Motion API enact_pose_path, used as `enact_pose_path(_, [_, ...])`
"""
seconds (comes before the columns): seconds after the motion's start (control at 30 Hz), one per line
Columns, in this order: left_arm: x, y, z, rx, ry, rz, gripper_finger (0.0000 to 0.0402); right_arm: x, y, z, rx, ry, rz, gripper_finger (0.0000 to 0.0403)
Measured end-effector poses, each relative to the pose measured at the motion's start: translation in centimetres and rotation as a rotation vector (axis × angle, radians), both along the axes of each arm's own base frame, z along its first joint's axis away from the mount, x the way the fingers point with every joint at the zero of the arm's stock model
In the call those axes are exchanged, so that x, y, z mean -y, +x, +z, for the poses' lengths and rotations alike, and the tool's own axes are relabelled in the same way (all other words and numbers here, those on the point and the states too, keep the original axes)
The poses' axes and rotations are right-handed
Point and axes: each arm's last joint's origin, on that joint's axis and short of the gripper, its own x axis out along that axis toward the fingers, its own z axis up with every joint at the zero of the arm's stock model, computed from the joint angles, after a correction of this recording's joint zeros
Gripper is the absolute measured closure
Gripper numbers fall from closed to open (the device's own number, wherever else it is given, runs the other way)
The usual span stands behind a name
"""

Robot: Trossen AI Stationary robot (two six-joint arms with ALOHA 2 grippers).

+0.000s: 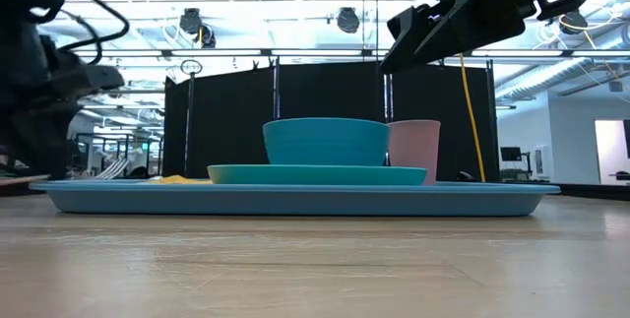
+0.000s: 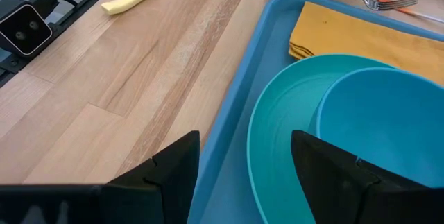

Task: Set up tray
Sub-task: Put the orange fork on the yellow napkin

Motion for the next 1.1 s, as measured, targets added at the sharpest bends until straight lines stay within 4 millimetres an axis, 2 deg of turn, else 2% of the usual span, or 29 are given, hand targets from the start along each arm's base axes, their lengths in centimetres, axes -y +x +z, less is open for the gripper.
enact_pose_path(0.23, [-0.7, 1.5, 1.6, 0.038, 0.028, -0.034, 0.0393, 0.0, 0.0, 0.0, 0.0, -0.001, -0.001, 0.0187])
enact_pose_path(0.37, [-1.7, 2.4, 2.3, 0.05, 0.052, -0.032, 0.0393, 0.0, 0.0, 0.0, 0.0, -0.001, -0.001, 0.0187])
enact_pose_path(0.7, [-4.8, 4.1, 2.6, 0.09, 0.039, -0.036, 0.0393, 0.0, 0.0, 0.0, -0.001, 0.004, -0.006, 0.0187])
enact_pose_path(1.1, [-7.2, 4.4, 2.6, 0.08, 0.026, 0.001, 0.0393, 0.0, 0.0, 0.0, 0.0, 0.0, -0.004, 0.0187])
